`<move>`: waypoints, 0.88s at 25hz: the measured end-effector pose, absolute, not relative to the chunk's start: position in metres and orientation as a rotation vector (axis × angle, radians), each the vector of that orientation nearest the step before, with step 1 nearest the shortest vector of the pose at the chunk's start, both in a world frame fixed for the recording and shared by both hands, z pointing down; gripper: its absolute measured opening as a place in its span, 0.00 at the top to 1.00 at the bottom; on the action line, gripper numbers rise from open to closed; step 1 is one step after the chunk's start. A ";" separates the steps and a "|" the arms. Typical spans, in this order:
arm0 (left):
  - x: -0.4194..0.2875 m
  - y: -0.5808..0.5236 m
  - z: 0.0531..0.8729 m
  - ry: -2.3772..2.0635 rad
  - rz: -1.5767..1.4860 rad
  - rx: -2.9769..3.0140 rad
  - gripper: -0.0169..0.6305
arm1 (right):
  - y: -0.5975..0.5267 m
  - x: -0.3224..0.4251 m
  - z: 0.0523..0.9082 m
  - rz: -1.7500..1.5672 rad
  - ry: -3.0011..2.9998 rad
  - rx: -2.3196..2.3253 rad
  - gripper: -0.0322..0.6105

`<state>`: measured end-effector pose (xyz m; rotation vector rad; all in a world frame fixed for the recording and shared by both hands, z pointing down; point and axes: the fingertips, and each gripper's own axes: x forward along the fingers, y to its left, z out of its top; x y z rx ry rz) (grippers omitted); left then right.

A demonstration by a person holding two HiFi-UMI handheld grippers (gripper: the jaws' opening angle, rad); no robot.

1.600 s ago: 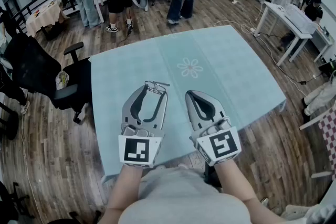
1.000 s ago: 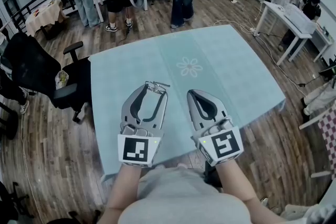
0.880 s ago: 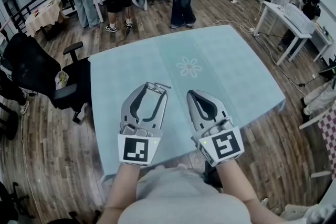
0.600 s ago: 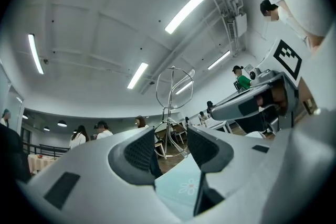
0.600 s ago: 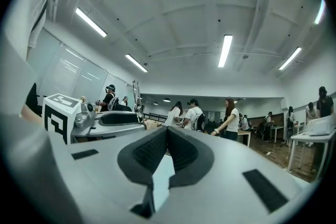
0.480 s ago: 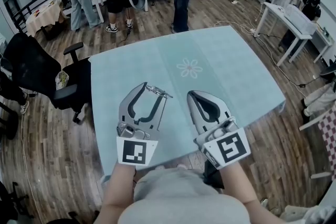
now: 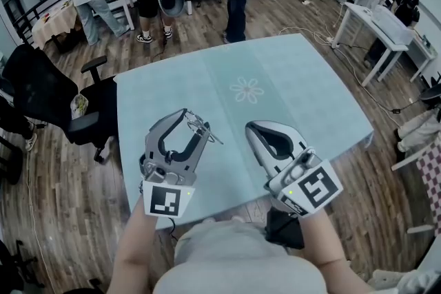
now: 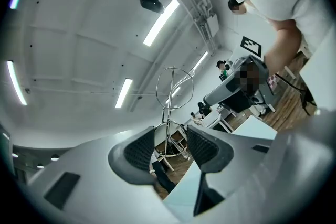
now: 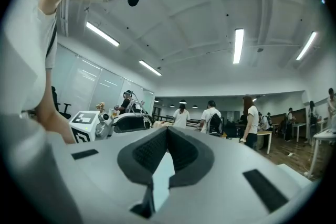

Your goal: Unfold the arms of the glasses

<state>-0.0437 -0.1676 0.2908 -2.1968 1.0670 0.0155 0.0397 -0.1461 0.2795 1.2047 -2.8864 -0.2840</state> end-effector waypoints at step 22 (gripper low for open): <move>-0.038 -0.167 0.304 0.898 -0.085 -2.128 0.67 | -0.098 -0.002 0.266 -0.458 -3.016 0.723 0.81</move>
